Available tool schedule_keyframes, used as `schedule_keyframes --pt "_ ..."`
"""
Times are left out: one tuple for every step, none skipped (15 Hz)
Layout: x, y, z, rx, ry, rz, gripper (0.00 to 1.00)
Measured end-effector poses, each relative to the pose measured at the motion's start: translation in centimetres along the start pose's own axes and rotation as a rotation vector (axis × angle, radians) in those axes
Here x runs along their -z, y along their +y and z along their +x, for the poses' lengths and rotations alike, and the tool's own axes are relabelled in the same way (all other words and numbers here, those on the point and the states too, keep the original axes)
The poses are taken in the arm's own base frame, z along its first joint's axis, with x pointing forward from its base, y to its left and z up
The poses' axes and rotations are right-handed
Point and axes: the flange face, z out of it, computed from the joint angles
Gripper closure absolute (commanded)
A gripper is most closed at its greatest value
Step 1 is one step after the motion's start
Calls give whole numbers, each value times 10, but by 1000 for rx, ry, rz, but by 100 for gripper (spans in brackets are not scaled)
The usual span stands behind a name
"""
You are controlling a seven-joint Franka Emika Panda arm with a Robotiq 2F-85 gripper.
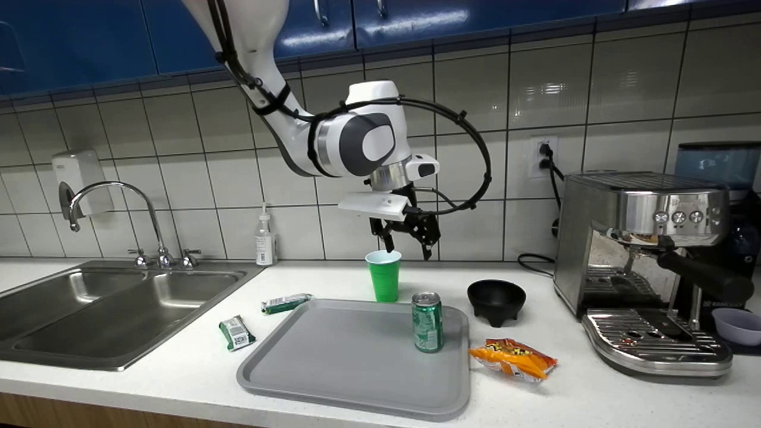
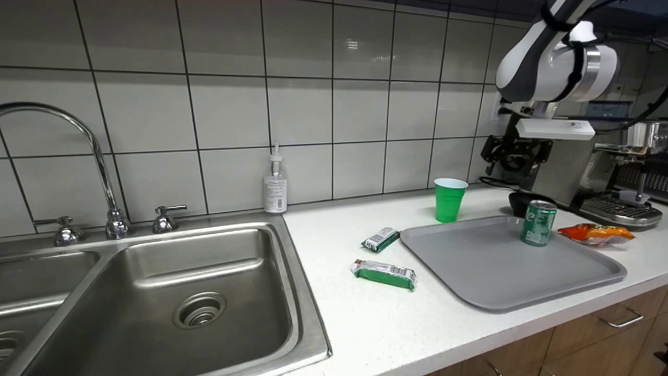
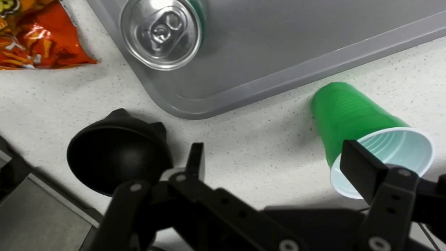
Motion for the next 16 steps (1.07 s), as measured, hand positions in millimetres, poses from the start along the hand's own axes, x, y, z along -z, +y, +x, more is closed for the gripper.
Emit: schedule_keyframes --pt "-2 -5 0 -2 4 3 0" --pt "-4 -10 0 -2 8 6 0" --pt "-6 -15 0 -4 11 9 0" --pt "-8 -20 -1 -6 13 14 0" --pt "-11 -25 -1 -8 14 18 0" --pt "-13 -28 -2 -10 17 23 0" --pt "-15 -32 -2 -12 20 28 0" --pt "-16 -35 -2 -15 24 31 0" --pt "-15 -38 -1 -18 30 34 0" --pt "-14 -40 0 -21 38 36 0" --pt "-13 -43 0 -24 47 37 0" --pt "-13 -45 0 -28 54 38 0" --pt "-13 -48 0 -30 57 39 0" --pt "-13 -49 0 -29 56 40 0" --pt "-14 -49 0 -28 55 39 0" --pt "-14 -49 -1 -28 55 39 0"
